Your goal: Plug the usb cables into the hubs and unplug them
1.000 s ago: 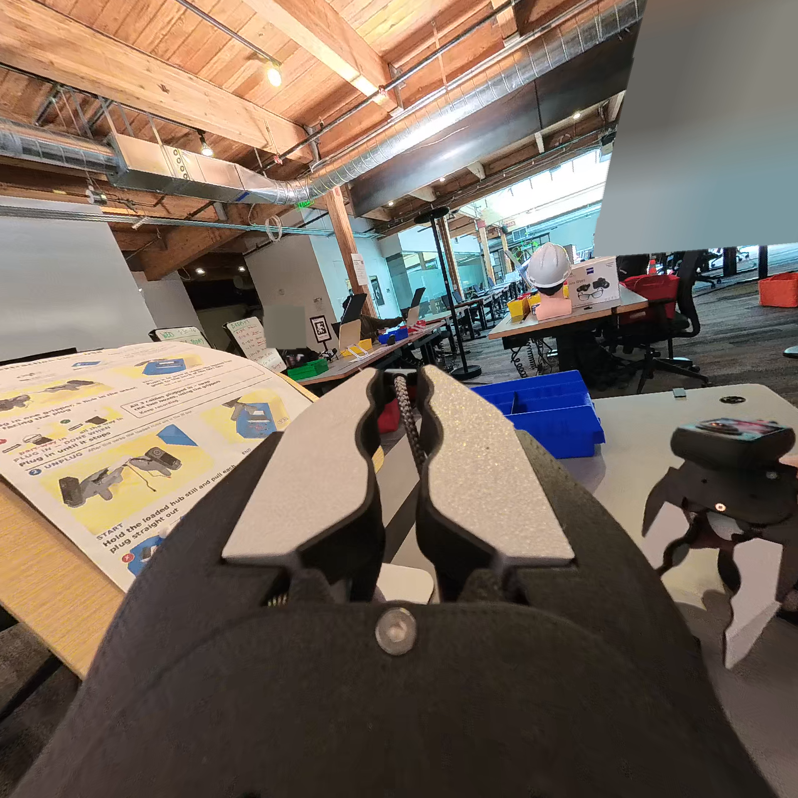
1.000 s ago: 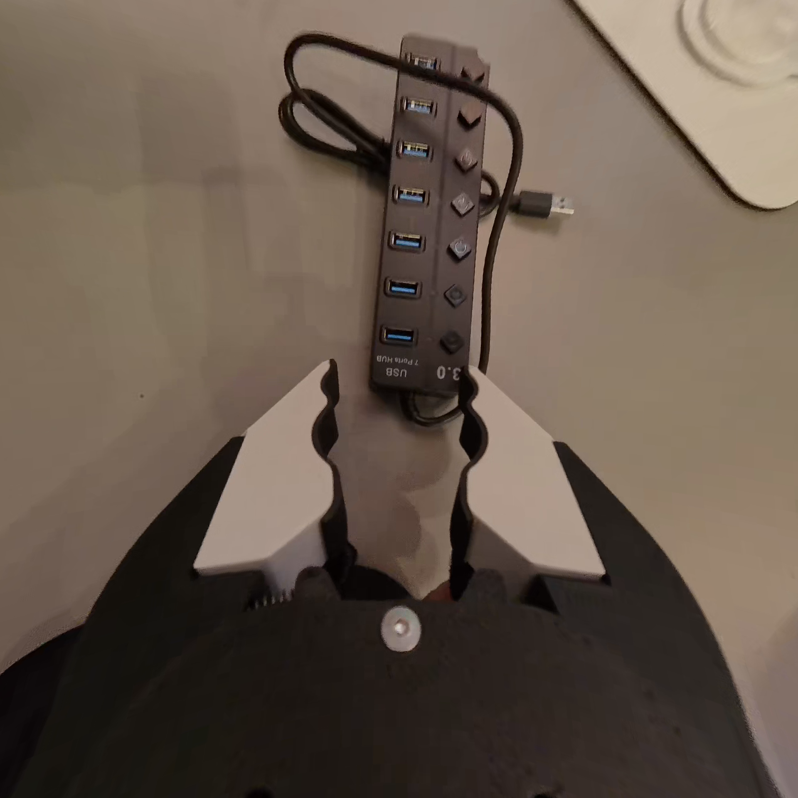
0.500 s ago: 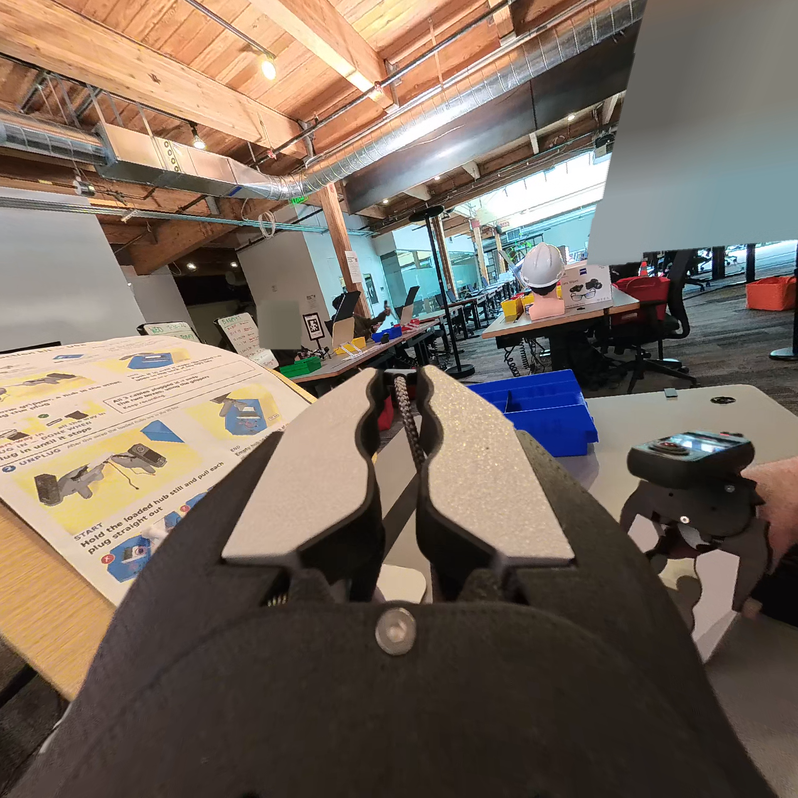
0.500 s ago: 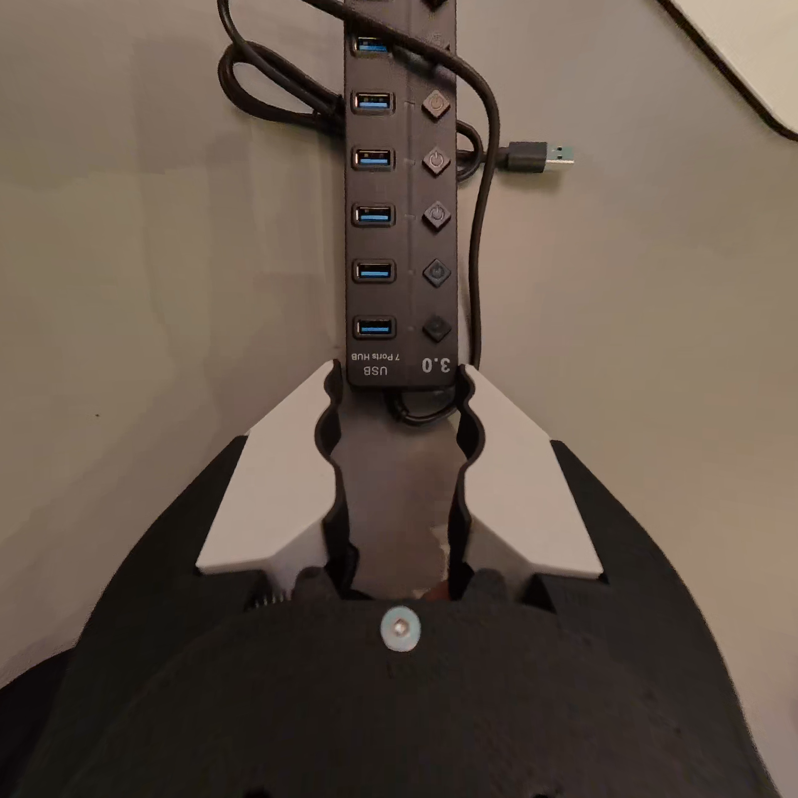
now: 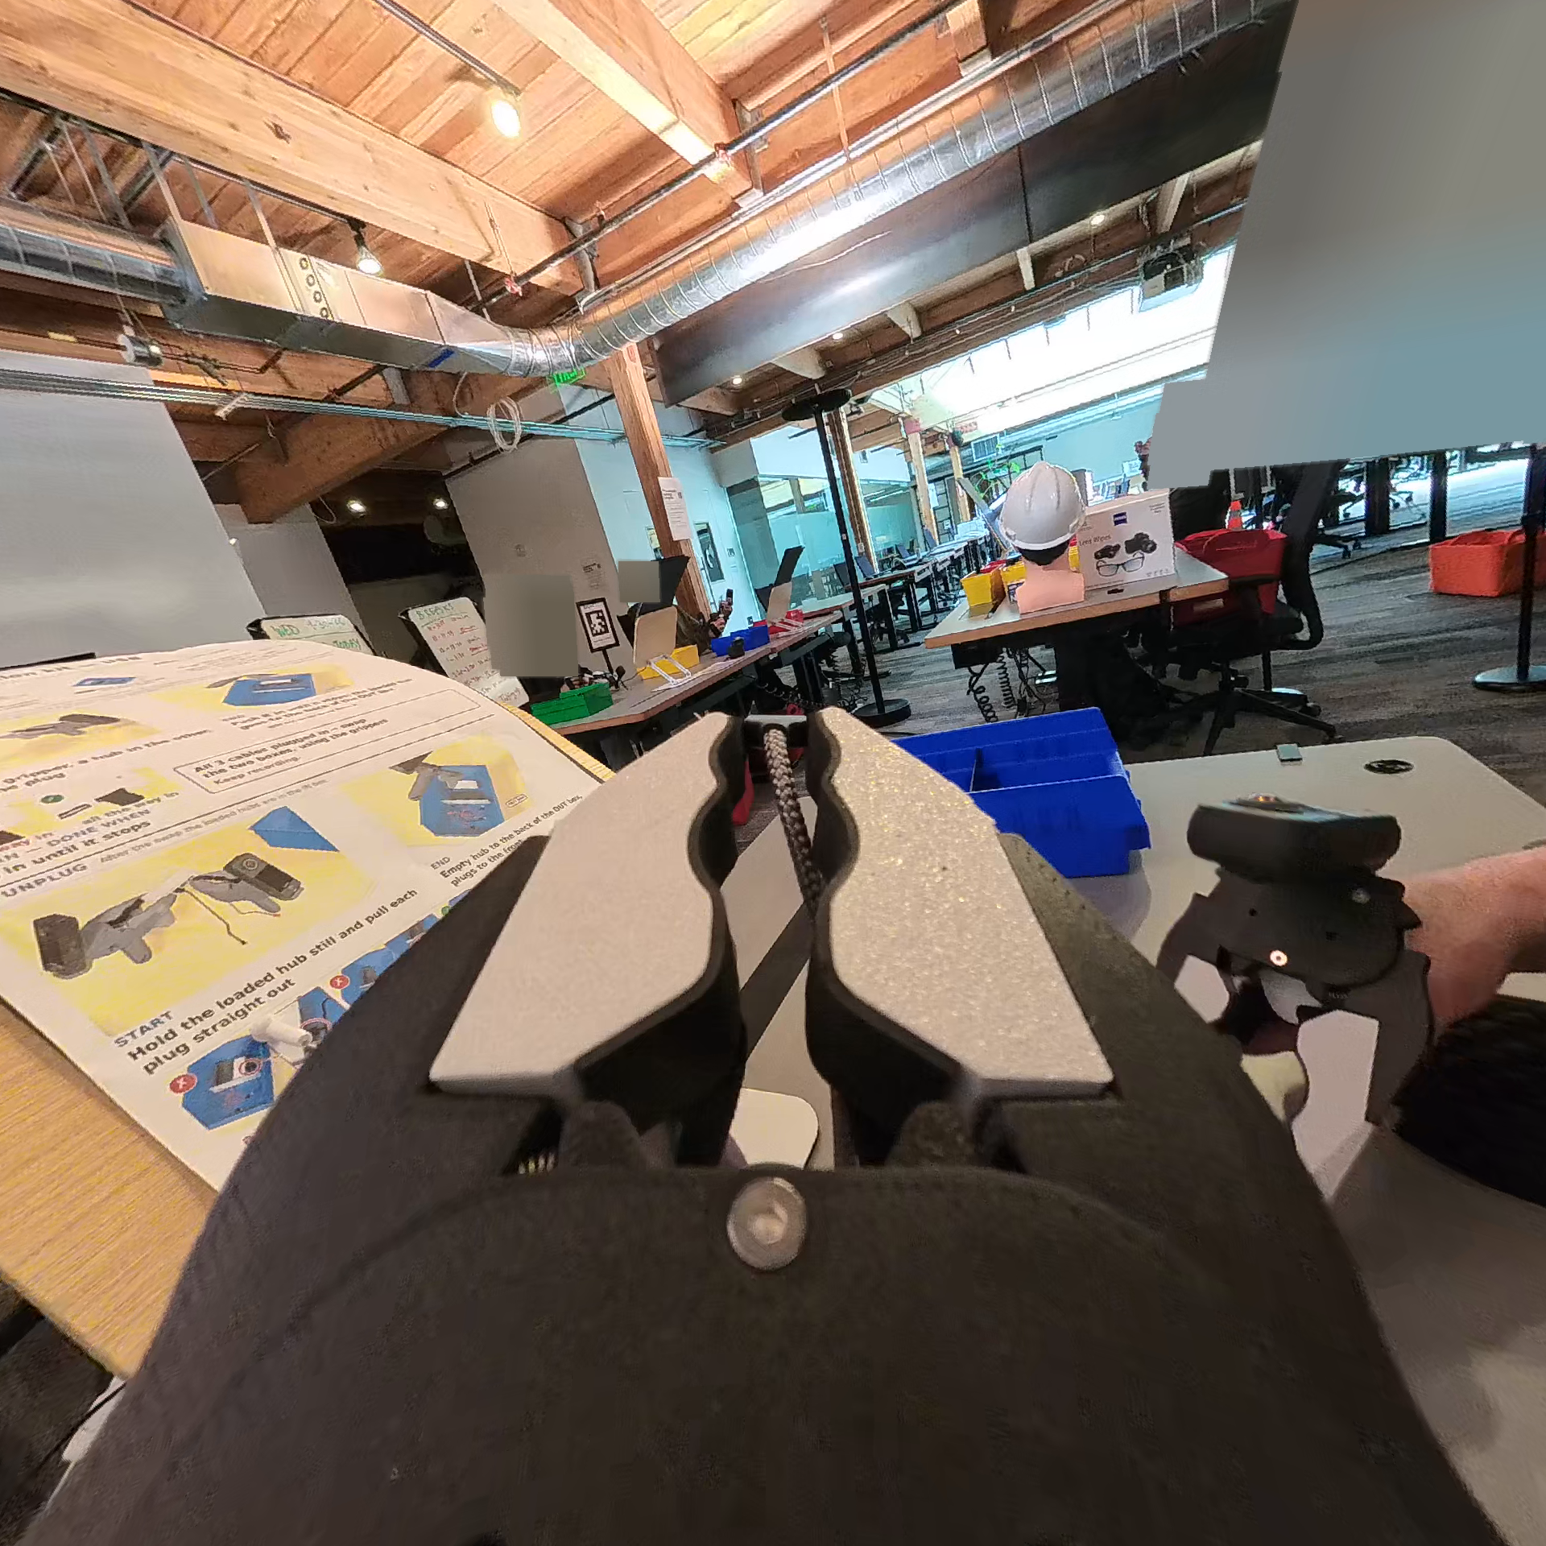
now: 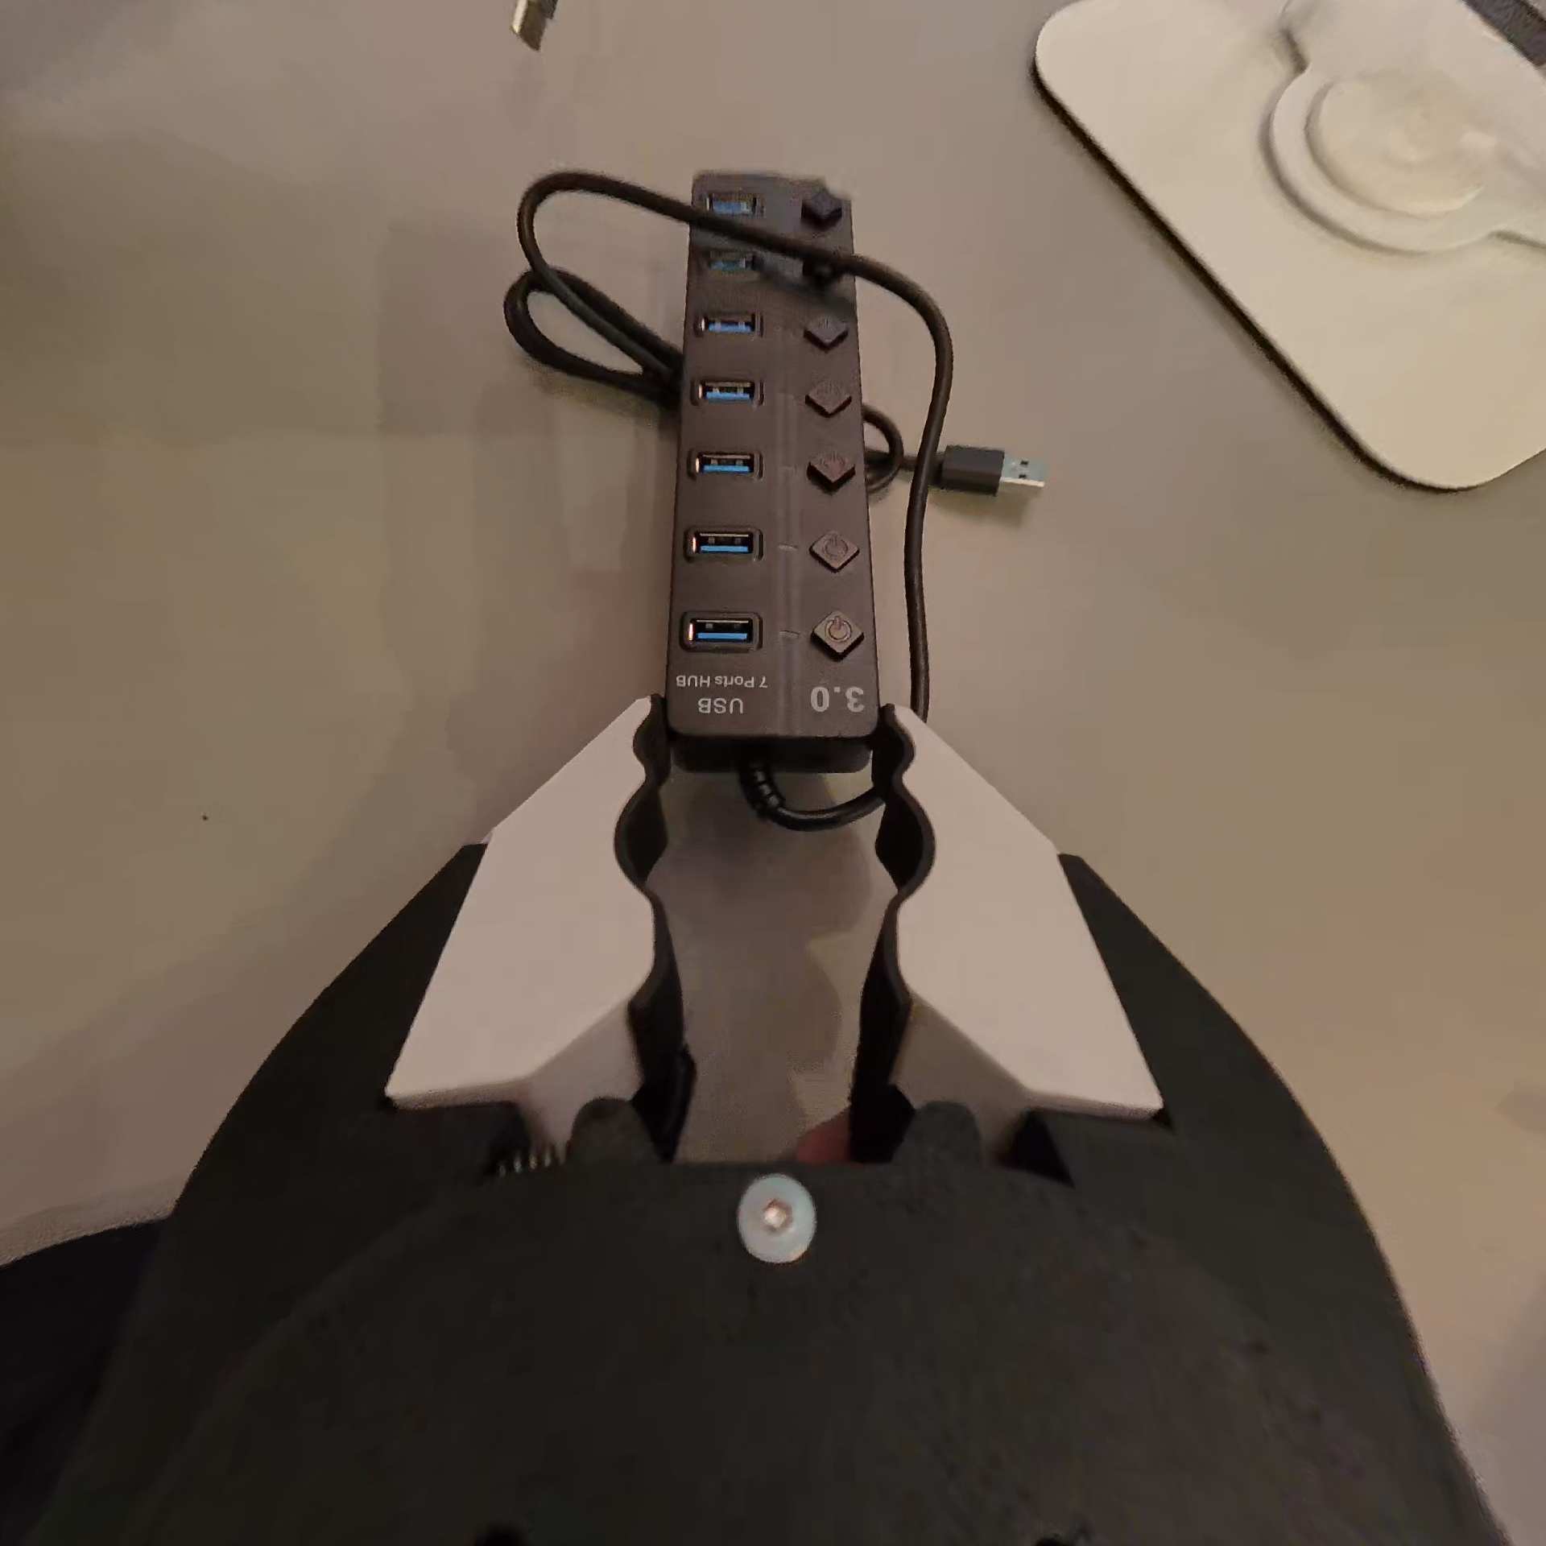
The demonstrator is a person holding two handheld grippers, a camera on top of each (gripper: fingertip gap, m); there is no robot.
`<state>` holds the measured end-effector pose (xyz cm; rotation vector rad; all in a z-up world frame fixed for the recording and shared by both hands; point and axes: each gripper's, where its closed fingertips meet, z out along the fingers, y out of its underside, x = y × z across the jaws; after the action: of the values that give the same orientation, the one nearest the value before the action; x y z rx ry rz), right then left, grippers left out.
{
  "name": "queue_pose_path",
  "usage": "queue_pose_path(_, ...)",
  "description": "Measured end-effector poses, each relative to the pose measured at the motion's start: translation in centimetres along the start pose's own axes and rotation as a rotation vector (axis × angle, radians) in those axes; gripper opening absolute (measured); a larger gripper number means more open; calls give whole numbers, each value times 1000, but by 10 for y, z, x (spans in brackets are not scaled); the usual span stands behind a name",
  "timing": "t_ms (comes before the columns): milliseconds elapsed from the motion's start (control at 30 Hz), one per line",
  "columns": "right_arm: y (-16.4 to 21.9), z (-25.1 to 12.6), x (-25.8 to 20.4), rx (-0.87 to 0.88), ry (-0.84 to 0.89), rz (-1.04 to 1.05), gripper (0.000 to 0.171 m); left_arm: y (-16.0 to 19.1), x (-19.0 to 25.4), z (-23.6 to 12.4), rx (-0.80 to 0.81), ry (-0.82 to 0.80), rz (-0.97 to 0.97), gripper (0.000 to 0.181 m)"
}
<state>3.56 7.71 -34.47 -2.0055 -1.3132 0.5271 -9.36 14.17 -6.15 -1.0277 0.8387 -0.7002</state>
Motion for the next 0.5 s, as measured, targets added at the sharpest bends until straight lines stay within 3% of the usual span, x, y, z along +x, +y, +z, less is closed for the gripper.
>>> queue_pose_path(167, -22, -22, 9, 60, -6, -44, 47, 3, 2, 3, -5, 9, -6, 14)
queue_pose_path(500, -26, -32, 13, 60, -13, -105, 47, 15, 9, 10, -33, 38, -17, 13)
